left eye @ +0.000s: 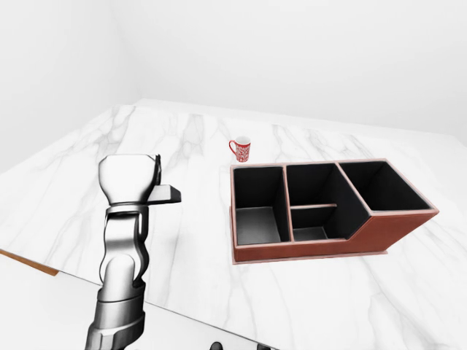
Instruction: Pick up the book and place it in the left compartment of the caddy.
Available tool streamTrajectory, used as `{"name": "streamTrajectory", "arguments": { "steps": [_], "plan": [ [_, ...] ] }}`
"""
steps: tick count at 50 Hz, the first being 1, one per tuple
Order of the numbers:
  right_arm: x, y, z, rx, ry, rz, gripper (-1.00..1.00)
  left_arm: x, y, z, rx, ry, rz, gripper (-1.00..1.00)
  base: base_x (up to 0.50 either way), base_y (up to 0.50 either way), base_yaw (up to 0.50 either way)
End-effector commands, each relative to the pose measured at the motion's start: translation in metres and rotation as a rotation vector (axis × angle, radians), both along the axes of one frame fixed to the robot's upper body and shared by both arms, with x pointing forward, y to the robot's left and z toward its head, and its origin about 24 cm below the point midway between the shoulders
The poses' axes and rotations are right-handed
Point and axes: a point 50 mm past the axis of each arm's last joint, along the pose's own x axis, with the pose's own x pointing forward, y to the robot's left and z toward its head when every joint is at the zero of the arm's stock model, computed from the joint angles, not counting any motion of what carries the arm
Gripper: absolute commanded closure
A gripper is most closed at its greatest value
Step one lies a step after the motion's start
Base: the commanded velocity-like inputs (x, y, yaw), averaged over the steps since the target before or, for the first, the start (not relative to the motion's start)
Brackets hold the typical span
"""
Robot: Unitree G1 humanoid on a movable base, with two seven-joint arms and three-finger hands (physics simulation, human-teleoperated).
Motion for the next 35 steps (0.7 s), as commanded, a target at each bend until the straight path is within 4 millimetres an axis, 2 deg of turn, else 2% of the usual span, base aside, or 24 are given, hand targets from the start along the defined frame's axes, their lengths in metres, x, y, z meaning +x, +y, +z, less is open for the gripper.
{"name": "streamTrajectory", "arguments": {
  "steps": [1, 35],
  "plan": [
    [0.0, 0.0, 0.0, -0.001, 0.004, 0.001, -1.0, -0.007, -0.012, 0.025, 0.004, -0.074, -0.028, 1.0, 0.0, 0.0, 0.0],
    [0.001, 0.001, -0.001, -0.014, 0.016, 0.005, -1.0, -0.024, -0.057, 0.06, -0.023, -0.137, -0.132, 1.0, 0.0, 0.0, 0.0]
  ]
}}
